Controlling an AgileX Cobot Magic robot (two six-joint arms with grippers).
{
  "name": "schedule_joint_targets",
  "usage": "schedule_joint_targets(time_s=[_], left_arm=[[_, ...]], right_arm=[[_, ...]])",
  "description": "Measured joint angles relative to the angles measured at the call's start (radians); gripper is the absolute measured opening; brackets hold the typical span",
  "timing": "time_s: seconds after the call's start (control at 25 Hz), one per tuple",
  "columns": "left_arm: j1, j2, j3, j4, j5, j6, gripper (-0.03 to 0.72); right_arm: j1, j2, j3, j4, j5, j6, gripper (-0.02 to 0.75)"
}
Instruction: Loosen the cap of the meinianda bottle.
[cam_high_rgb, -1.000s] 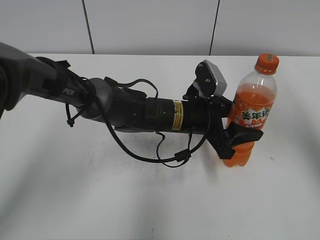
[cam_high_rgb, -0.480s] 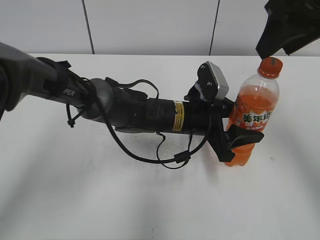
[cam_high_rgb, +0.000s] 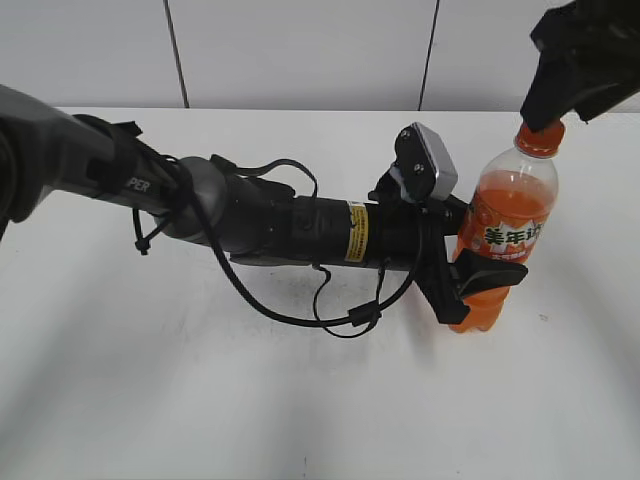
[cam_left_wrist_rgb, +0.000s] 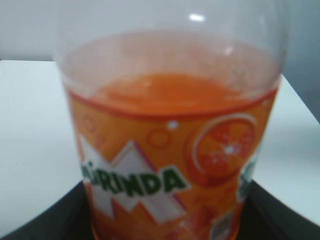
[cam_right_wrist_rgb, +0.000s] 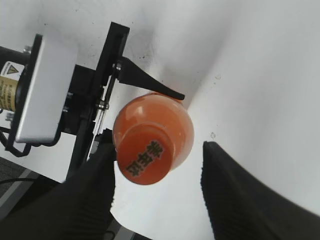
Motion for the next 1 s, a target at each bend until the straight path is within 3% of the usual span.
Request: schedule_joint_targets(time_s=[0.32,0.56,0.8,0.92,1.0], left_arm=[[0.000,0.000,0.000,-0.001,0.000,0.000,0.429],[0.000,0.000,0.000,-0.001,0.000,0.001,0.429],[0.000,0.000,0.000,-0.003,0.003,0.001,0.429],[0.000,0.000,0.000,-0.004,0.004,0.001,0.429],[0.000,0.000,0.000,-0.004,0.004,0.001,0.429]], right_arm=[[0.000,0.003,0.016,0.028,0.001,-0.003,0.410],[0.000,0.015,0.016,0.041,0.001,-0.016,0.302],[0.000,0.035,0.015,0.048,-0.002,-0.027,0.283],[0.000,0.035,0.015,0.048,-0.002,-0.085,0.274],[0.000,0.035,0.015,0.049,-0.002,-0.229,0.274]])
